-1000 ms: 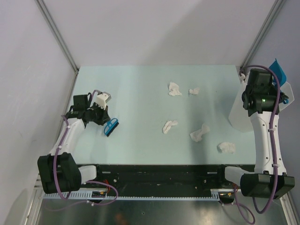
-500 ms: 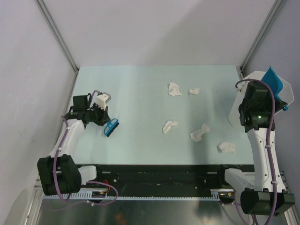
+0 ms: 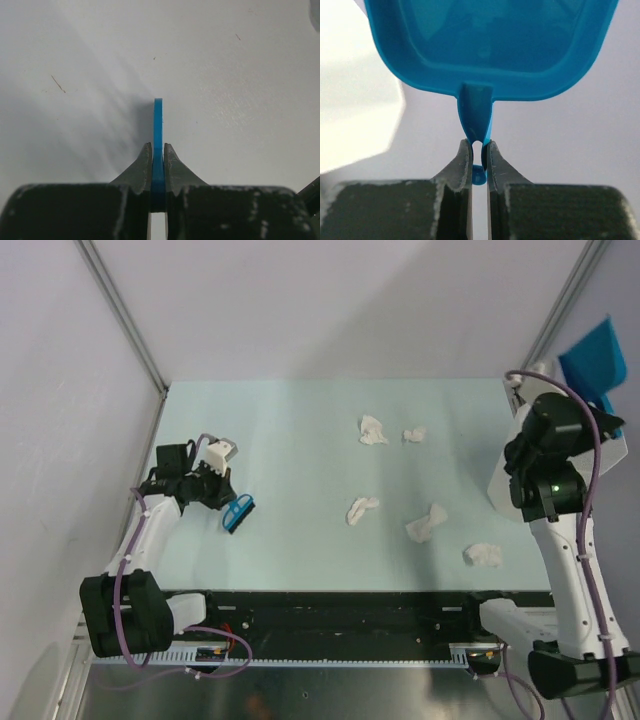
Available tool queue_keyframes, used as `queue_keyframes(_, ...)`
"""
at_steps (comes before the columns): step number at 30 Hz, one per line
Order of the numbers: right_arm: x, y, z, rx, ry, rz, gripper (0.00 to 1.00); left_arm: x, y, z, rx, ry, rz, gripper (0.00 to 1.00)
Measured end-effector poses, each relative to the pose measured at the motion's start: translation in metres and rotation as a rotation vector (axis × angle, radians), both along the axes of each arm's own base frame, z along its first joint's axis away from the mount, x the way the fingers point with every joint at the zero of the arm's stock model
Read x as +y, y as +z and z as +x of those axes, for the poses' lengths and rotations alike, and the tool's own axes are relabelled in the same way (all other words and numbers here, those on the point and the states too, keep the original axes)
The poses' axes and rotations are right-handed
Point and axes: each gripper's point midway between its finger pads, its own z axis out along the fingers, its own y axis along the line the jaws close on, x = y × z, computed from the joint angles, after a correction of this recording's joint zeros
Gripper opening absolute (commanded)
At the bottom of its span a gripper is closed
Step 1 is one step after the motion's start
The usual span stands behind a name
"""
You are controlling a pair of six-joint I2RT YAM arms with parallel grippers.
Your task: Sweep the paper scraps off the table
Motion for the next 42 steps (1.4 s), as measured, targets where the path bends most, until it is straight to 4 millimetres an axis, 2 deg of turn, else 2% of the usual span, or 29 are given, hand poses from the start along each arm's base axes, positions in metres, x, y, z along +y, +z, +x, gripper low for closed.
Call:
queue_keyframes(2, 0.028, 0.005, 0.013, -0.067, 0.101, 0.043, 0.00, -0.002, 0.000, 0.000, 0.001, -0.004, 0.000, 0.00)
queue_keyframes(5, 0.064, 0.001, 0.032, -0.122, 0.217, 0.134, 0.00, -0.009, 0.003, 0.000, -0.003, -0.024, 0.005, 0.00)
queue_keyframes(8, 0.087, -0.010, 0.050, -0.150, 0.280, 0.250, 0.00, -0.030, 0.017, 0.001, -0.036, -0.085, 0.018, 0.00)
queue_keyframes(13, 0.116, -0.046, 0.071, -0.148, 0.362, 0.464, 0.00, -0.089, 0.061, 0.000, -0.140, -0.254, -0.001, 0.00)
queue_keyframes(17, 0.135, -0.071, 0.077, -0.152, 0.423, 0.644, 0.00, -0.159, 0.107, -0.008, -0.192, -0.423, -0.082, 0.00)
queue_keyframes(19, 0.137, -0.077, 0.080, -0.177, 0.426, 0.724, 0.00, -0.203, 0.127, -0.014, -0.197, -0.515, -0.132, 0.00)
queue_keyframes(22, 0.126, -0.082, 0.080, -0.229, 0.393, 0.816, 0.00, -0.279, 0.137, -0.028, -0.151, -0.658, -0.196, 0.00)
queue_keyframes(24, 0.114, -0.083, 0.077, -0.267, 0.360, 0.863, 0.00, -0.327, 0.131, -0.041, -0.086, -0.739, -0.227, 0.00)
queue_keyframes(28, 0.093, -0.083, 0.067, -0.339, 0.296, 0.926, 0.00, -0.406, 0.106, -0.065, 0.041, -0.845, -0.267, 0.00)
queue_keyframes(32, 0.093, -0.085, 0.061, -0.342, 0.295, 0.956, 0.00, -0.471, 0.089, -0.095, 0.155, -0.919, -0.309, 0.00)
queue_keyframes(37, 0.096, -0.088, 0.058, -0.326, 0.296, 0.978, 0.00, -0.526, 0.093, -0.121, 0.205, -0.969, -0.390, 0.00)
queue_keyframes(39, 0.096, -0.090, 0.055, -0.318, 0.292, 0.979, 0.00, -0.545, 0.096, -0.127, 0.209, -0.972, -0.424, 0.00)
queue_keyframes(42, 0.098, -0.091, 0.051, -0.307, 0.293, 0.976, 0.00, -0.567, 0.092, -0.131, 0.215, -0.959, -0.459, 0.00)
